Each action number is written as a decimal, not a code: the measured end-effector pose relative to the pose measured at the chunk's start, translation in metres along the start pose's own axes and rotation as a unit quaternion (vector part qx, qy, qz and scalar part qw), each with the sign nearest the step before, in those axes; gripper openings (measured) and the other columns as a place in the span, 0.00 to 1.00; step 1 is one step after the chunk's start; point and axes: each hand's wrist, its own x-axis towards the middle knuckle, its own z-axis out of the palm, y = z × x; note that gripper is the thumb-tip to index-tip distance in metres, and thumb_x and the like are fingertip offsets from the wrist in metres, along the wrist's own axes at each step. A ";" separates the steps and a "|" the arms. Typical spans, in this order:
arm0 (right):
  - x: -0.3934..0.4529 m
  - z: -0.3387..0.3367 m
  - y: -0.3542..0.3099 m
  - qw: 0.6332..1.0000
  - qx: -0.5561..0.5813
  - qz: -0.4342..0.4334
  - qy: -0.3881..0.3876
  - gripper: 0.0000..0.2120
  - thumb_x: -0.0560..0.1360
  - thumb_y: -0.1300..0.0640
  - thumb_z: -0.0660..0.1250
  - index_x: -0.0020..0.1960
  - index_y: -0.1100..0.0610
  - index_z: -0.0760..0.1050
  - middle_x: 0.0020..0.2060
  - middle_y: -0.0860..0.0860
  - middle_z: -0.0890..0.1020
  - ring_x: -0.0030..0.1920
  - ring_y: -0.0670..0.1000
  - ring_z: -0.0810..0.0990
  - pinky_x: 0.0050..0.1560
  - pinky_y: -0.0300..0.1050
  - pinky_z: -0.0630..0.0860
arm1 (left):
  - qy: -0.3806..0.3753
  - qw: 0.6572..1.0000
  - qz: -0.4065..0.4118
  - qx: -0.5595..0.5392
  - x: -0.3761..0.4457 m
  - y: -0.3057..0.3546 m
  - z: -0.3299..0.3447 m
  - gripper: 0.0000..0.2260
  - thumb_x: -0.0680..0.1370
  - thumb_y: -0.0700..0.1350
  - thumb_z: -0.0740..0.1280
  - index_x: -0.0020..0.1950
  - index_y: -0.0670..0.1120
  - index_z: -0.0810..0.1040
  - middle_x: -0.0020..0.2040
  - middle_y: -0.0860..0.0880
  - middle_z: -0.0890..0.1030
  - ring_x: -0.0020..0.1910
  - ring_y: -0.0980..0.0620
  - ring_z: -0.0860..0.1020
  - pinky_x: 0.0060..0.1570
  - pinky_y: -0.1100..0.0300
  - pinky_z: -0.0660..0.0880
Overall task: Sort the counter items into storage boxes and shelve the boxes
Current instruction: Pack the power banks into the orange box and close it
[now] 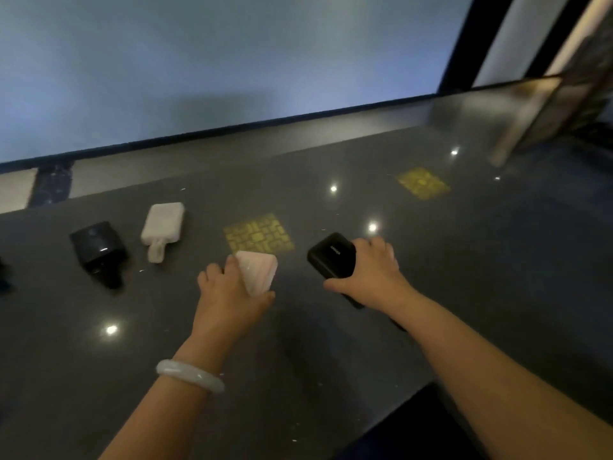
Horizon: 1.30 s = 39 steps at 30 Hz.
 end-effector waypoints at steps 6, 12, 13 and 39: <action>-0.078 -0.115 0.118 0.993 -0.001 0.081 0.085 0.41 0.64 0.36 0.73 0.68 0.56 0.65 0.58 0.53 0.66 0.62 0.56 0.65 0.60 0.53 0.68 | -0.044 0.989 0.138 0.003 -0.054 0.128 0.045 0.37 0.70 0.58 0.72 0.73 0.45 0.62 0.67 0.40 0.67 0.67 0.40 0.61 0.64 0.48 0.63; -0.172 -0.174 0.228 0.981 -0.011 0.148 0.124 0.39 0.62 0.35 0.74 0.65 0.54 0.67 0.53 0.50 0.66 0.57 0.53 0.69 0.56 0.51 0.74 | -0.113 0.962 0.250 0.009 -0.121 0.233 0.107 0.36 0.69 0.61 0.71 0.71 0.48 0.62 0.62 0.45 0.70 0.63 0.45 0.67 0.58 0.51 0.68; -0.187 -0.176 0.243 0.979 -0.010 0.158 0.125 0.38 0.62 0.36 0.74 0.65 0.53 0.67 0.53 0.49 0.66 0.57 0.52 0.68 0.54 0.49 0.73 | -0.125 0.956 0.266 0.011 -0.130 0.245 0.117 0.36 0.69 0.61 0.71 0.71 0.48 0.63 0.62 0.46 0.70 0.63 0.46 0.66 0.57 0.52 0.67; -0.261 -0.082 0.359 0.948 0.070 0.305 -0.064 0.26 0.65 0.44 0.75 0.56 0.45 0.64 0.54 0.46 0.67 0.54 0.49 0.68 0.54 0.46 0.68 | -0.204 0.853 0.476 0.071 -0.199 0.321 0.205 0.47 0.68 0.64 0.71 0.77 0.53 0.48 0.66 0.50 0.62 0.67 0.49 0.62 0.56 0.54 0.71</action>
